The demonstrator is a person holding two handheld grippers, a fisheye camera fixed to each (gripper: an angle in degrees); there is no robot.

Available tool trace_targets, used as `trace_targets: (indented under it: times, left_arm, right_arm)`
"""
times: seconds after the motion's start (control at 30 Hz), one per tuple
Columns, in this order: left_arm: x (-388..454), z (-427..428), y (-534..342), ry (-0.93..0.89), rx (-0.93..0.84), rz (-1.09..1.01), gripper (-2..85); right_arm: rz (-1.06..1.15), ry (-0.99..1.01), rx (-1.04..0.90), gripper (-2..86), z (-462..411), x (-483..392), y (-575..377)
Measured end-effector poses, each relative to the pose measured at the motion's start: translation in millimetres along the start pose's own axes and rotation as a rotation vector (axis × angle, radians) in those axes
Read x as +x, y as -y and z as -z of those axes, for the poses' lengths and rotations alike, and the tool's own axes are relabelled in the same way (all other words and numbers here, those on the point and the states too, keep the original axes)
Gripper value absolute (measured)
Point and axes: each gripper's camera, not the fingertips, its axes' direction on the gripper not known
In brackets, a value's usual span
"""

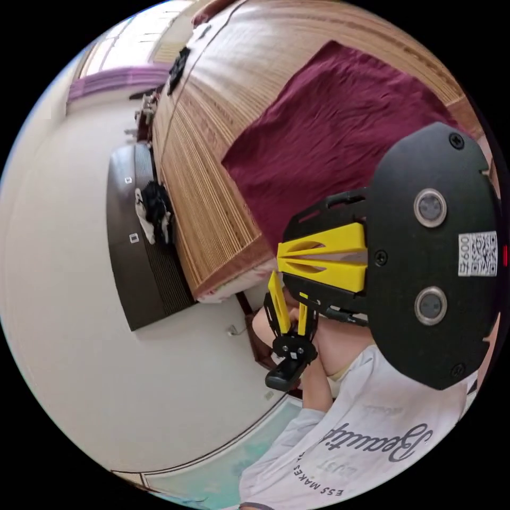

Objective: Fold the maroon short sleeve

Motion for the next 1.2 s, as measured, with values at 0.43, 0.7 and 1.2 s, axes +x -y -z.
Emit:
trace_targets:
  times: [0.43,0.7,1.2]
  left_arm:
    - [-190.6,-65.7,-57.8,-0.342,-0.132,0.563,10.1]
    - [-258.4,-97.2,-90.2,-0.683,-0.104,0.831,10.5]
    - [-305.4,-130.8,-108.9,-0.746,-0.097,1.041,3.8]
  right_arm:
    - [-0.095,0.033,-0.073,-0.8,-44.5,82.8,71.9]
    - [-0.102,0.021,-0.102,-0.8,-52.1,86.9,73.6]
    - [-0.081,0.133,-0.053,-0.8,-40.2,73.8,139.2]
